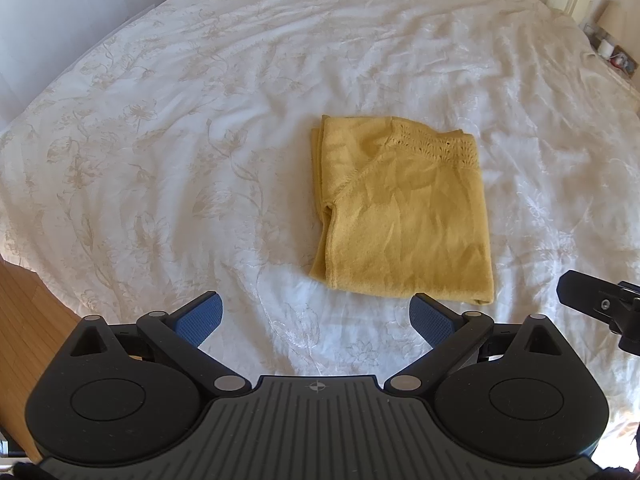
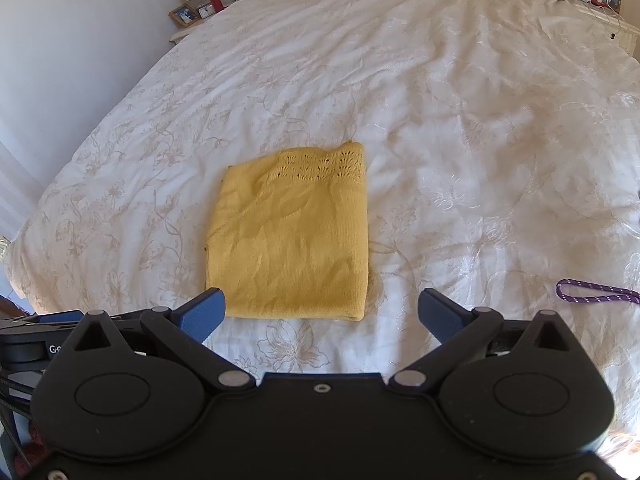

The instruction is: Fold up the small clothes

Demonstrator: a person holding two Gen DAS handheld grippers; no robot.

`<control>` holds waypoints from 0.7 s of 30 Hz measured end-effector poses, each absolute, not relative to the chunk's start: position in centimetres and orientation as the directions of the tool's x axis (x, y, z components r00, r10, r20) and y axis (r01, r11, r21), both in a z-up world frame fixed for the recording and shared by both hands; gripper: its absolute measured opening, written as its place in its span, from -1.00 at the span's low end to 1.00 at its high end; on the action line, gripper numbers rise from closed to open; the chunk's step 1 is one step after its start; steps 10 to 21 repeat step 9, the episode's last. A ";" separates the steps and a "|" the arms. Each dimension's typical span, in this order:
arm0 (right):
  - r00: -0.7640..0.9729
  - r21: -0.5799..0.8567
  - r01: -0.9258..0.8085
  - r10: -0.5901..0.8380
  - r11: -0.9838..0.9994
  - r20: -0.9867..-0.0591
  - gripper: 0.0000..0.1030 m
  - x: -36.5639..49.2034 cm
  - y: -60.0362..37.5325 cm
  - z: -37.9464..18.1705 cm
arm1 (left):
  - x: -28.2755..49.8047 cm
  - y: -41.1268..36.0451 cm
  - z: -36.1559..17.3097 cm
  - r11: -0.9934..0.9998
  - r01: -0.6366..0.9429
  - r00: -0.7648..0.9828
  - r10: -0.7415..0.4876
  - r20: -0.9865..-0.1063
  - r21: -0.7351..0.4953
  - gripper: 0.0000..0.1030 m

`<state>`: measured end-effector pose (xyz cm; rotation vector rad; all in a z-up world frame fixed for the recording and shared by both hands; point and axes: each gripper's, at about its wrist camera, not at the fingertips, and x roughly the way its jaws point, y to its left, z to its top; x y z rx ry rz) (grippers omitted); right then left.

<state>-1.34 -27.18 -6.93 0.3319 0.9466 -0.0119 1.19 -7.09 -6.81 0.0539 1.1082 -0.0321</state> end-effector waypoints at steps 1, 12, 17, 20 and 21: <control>0.587 0.275 0.155 0.136 0.949 -0.798 0.98 -1.2 -27.2 -7.0 | 1.2 -7.1 -6.8 0.998 0.052 0.446 0.002 -0.895 0.029 0.97; 0.572 0.284 0.159 0.146 0.946 -0.807 0.98 -0.4 -27.9 -7.5 | 2.0 -7.5 -7.2 0.998 0.060 0.442 -0.002 -0.897 0.028 0.97; 0.572 0.284 0.159 0.146 0.946 -0.807 0.98 -0.4 -27.9 -7.5 | 2.0 -7.5 -7.2 0.998 0.060 0.442 -0.002 -0.897 0.028 0.97; 0.572 0.284 0.159 0.146 0.946 -0.807 0.98 -0.4 -27.9 -7.5 | 2.0 -7.5 -7.2 0.998 0.060 0.442 -0.002 -0.897 0.028 0.97; 0.572 0.284 0.159 0.146 0.946 -0.807 0.98 -0.4 -27.9 -7.5 | 2.0 -7.5 -7.2 0.998 0.060 0.442 -0.002 -0.897 0.028 0.97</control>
